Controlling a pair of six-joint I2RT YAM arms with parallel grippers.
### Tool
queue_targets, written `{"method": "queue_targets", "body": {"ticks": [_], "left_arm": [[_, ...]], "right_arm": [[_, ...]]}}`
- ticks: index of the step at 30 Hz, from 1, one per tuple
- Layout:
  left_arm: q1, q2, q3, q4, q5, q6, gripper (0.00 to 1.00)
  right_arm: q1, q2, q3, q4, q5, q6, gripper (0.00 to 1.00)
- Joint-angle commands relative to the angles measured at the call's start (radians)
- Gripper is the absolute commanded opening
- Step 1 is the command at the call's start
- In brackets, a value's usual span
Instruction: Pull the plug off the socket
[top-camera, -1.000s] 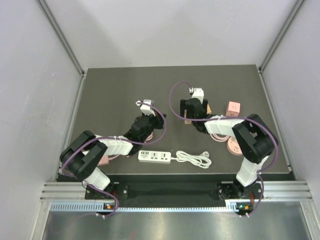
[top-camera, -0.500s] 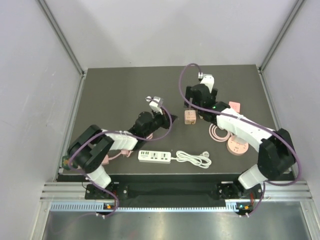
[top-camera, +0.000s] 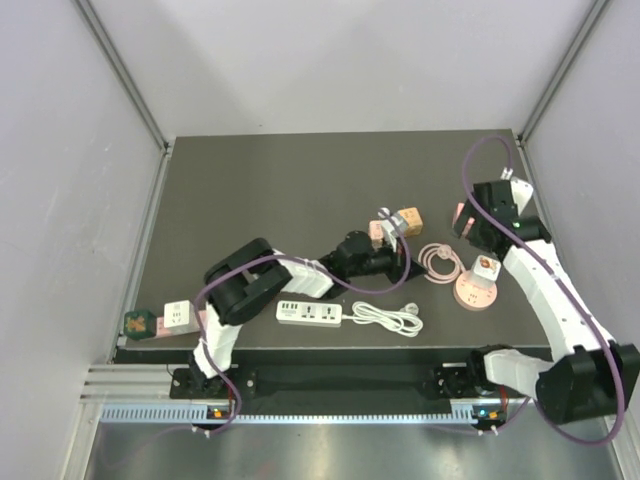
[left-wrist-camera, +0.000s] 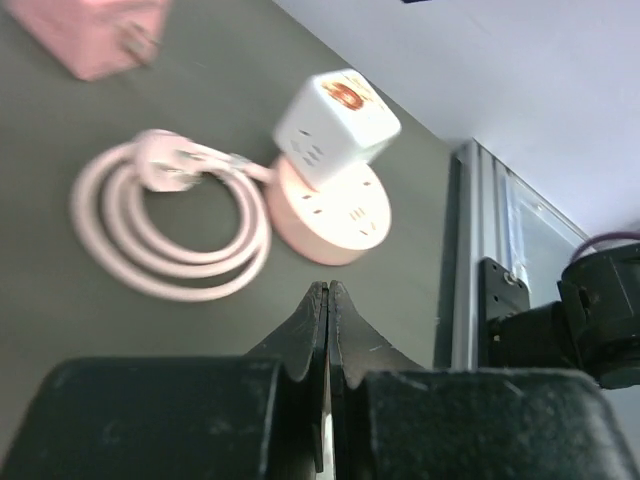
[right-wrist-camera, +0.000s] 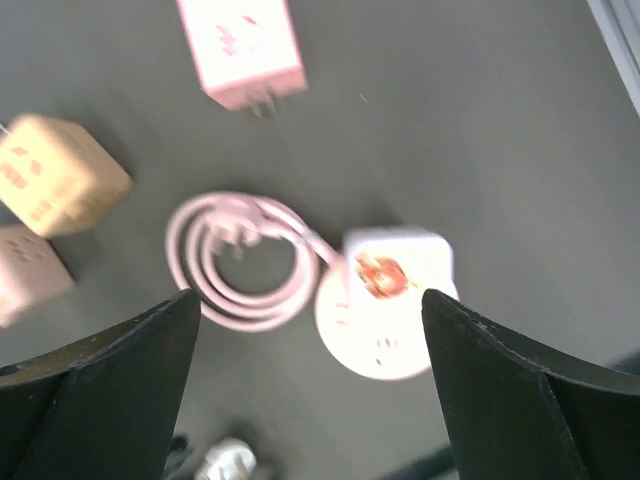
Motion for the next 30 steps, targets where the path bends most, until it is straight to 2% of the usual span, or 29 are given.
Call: {"method": "queue_targets", "body": {"ticks": [1,7,10,14,22,30], "left_arm": [[-0.032,0.084,0.090,0.039,0.062,-0.065,0.00],[-0.058,0.276,0.262,0.131,0.089,-0.275,0.00],[-0.072,0.346,0.349,0.135,0.079,-0.332,0.00],[-0.097,0.406,0.421,0.084,0.058,-0.349,0.00],[-0.134,0.421,0.498,-0.012,0.012,-0.297,0.00],[-0.146,0.490,0.602,-0.093,0.015,-0.314,0.00]], "right_arm": [[-0.044,-0.097,-0.025,-0.126,-0.021,0.007,0.91],[-0.168,-0.135,-0.060,-0.157,-0.048,-0.042,0.91],[-0.205,-0.127,-0.089,-0.143,-0.080,-0.052,0.91],[-0.213,-0.105,-0.129,-0.117,-0.108,-0.049,0.90],[-0.216,-0.046,-0.150,-0.086,-0.119,-0.036,0.88],[-0.225,0.000,-0.147,-0.045,-0.110,-0.039,0.87]]}}
